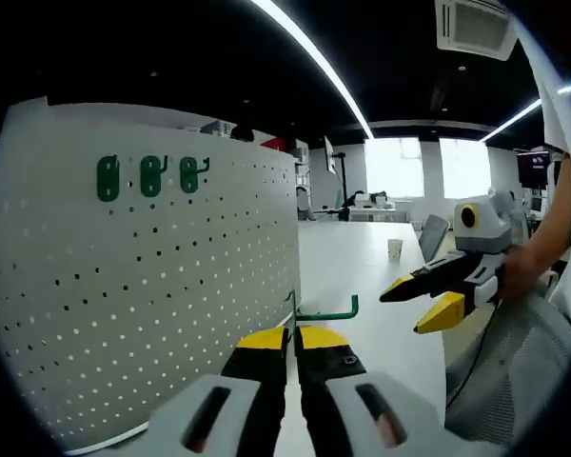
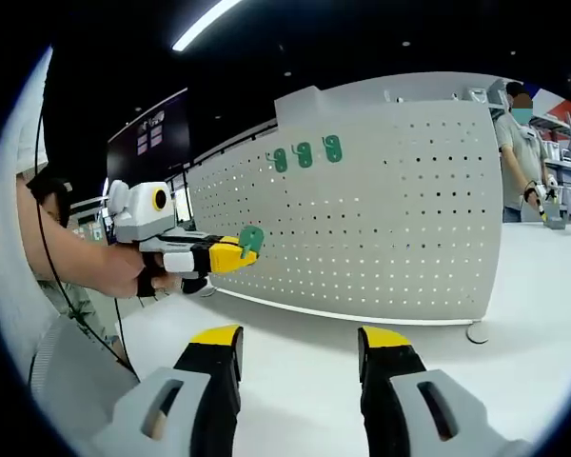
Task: Insert the hook assembly into the mounting plate slot until the hook locks in place.
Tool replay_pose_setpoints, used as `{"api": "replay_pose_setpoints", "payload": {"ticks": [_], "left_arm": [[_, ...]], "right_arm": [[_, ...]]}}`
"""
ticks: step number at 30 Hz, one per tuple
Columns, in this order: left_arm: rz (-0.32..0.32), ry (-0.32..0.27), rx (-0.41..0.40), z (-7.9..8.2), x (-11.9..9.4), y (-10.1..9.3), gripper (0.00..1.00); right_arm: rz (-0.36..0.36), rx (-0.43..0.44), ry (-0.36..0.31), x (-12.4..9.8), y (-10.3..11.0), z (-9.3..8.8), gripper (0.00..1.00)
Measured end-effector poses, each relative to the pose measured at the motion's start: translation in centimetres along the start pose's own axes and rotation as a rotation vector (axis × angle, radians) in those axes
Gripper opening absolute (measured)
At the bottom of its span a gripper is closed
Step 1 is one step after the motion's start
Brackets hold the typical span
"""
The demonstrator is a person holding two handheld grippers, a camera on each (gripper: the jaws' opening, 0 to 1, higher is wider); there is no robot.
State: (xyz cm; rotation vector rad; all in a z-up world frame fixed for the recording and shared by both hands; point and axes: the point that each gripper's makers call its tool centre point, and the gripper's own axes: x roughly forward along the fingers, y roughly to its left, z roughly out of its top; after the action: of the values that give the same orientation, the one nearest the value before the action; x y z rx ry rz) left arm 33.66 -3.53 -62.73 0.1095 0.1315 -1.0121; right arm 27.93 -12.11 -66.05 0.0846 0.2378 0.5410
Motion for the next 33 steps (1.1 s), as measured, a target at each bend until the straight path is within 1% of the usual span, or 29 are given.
{"api": "replay_pose_setpoints", "payload": {"ticks": [2,3,4,10,11,18,23,33], "left_arm": [[0.018,-0.019,0.017,0.5,-0.3,-0.1,0.03],[0.025,-0.043,0.007,0.9,-0.5,0.0,0.03],[0.033,-0.047,-0.011,1.0,-0.8,0.1,0.03],[0.05,-0.07,-0.013,1.3,-1.7,-0.2,0.03],[0.059,-0.073,-0.029,1.3,-1.8,-0.1,0.03],[0.058,-0.077,-0.033,1.4,-1.8,-0.3,0.03],[0.052,-0.065,-0.024,1.2,-1.6,-0.4,0.03],[0.051,-0.064,-0.029,1.1,-1.5,-0.5,0.03]], "right_arm": [[0.0,-0.001,-0.002,0.0,0.0,0.0,0.47],[-0.001,-0.002,-0.001,0.0,0.0,0.0,0.47],[-0.002,-0.002,0.0,0.0,0.0,0.0,0.47],[0.002,-0.005,-0.003,0.0,0.1,0.1,0.46],[0.002,-0.005,-0.003,0.0,0.1,0.1,0.46],[0.006,-0.012,0.001,0.0,0.2,0.0,0.46],[0.002,-0.013,0.007,0.0,0.1,-0.1,0.46],[0.003,-0.011,0.008,0.0,0.1,-0.1,0.46]]}}
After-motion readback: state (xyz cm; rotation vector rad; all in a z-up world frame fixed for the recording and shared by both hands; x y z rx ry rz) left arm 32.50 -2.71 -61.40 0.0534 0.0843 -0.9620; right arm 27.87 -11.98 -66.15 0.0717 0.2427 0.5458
